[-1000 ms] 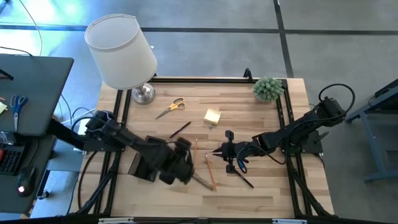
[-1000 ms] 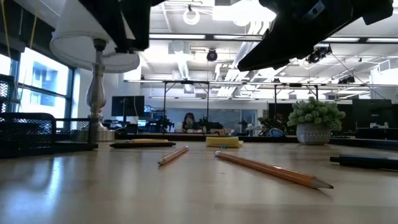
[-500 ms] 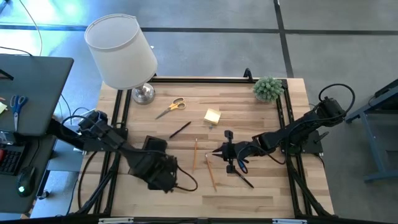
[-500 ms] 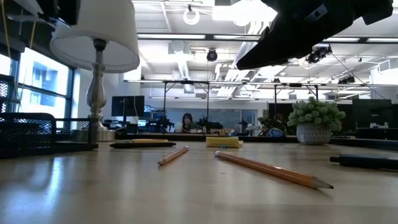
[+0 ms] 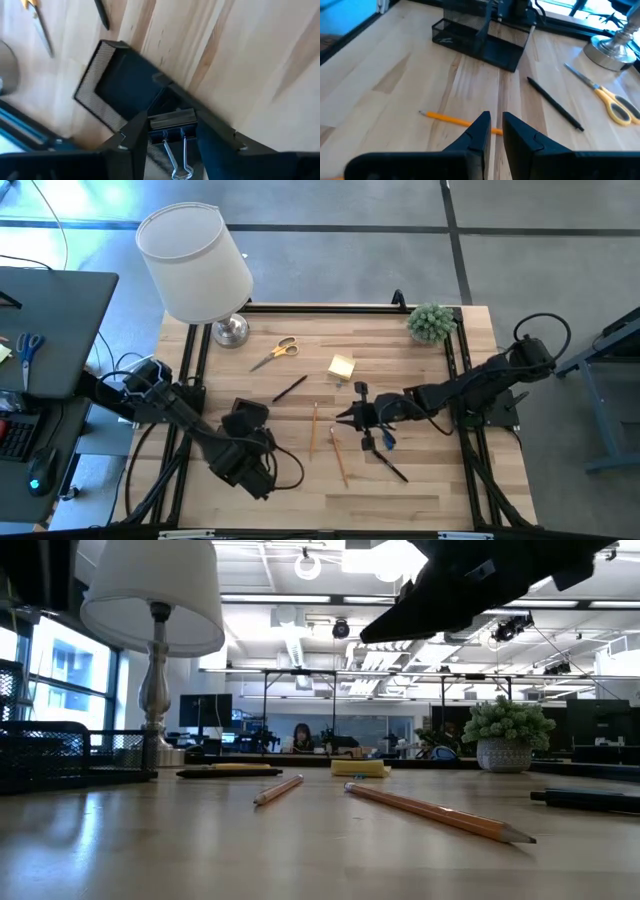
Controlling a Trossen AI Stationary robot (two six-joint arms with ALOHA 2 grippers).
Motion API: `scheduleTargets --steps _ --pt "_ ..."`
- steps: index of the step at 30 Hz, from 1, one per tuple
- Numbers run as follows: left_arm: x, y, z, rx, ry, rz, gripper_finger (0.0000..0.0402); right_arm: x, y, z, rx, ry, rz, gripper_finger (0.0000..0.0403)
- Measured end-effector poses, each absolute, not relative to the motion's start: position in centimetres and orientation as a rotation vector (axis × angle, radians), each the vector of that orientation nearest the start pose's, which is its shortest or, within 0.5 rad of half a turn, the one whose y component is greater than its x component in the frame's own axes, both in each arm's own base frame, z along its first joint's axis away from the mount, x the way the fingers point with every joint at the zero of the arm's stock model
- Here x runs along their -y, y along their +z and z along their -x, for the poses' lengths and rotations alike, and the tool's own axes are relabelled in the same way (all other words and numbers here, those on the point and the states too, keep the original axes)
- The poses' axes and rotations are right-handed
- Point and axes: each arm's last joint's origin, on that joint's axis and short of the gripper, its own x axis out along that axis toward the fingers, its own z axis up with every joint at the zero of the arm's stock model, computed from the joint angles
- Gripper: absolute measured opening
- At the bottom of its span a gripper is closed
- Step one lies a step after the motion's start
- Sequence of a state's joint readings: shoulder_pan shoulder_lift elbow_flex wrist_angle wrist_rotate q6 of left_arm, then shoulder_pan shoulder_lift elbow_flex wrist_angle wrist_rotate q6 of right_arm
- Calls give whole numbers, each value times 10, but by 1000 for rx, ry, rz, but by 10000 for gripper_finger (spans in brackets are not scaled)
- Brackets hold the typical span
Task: Pick and place office supplies into organizer
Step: Put the black binder clip into the black desk organizer
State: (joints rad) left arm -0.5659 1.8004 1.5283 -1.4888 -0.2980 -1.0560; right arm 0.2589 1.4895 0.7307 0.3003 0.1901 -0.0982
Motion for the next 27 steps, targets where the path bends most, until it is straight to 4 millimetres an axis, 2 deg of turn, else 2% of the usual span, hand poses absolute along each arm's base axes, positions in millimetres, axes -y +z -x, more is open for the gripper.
scheduleTargets --steps 4,11,19,27 --pt "161 250 -270 -1415 681 168 129 -63 200 -298 -432 138 186 44" --pt "156 226 -257 -1418 874 252 129 -50 200 -301 -431 183 214 46" --pt "157 211 -249 -1343 1024 354 129 -33 200 -303 -427 208 224 46" --pt "157 203 -249 -1288 1071 428 129 -22 200 -304 -424 239 208 40"
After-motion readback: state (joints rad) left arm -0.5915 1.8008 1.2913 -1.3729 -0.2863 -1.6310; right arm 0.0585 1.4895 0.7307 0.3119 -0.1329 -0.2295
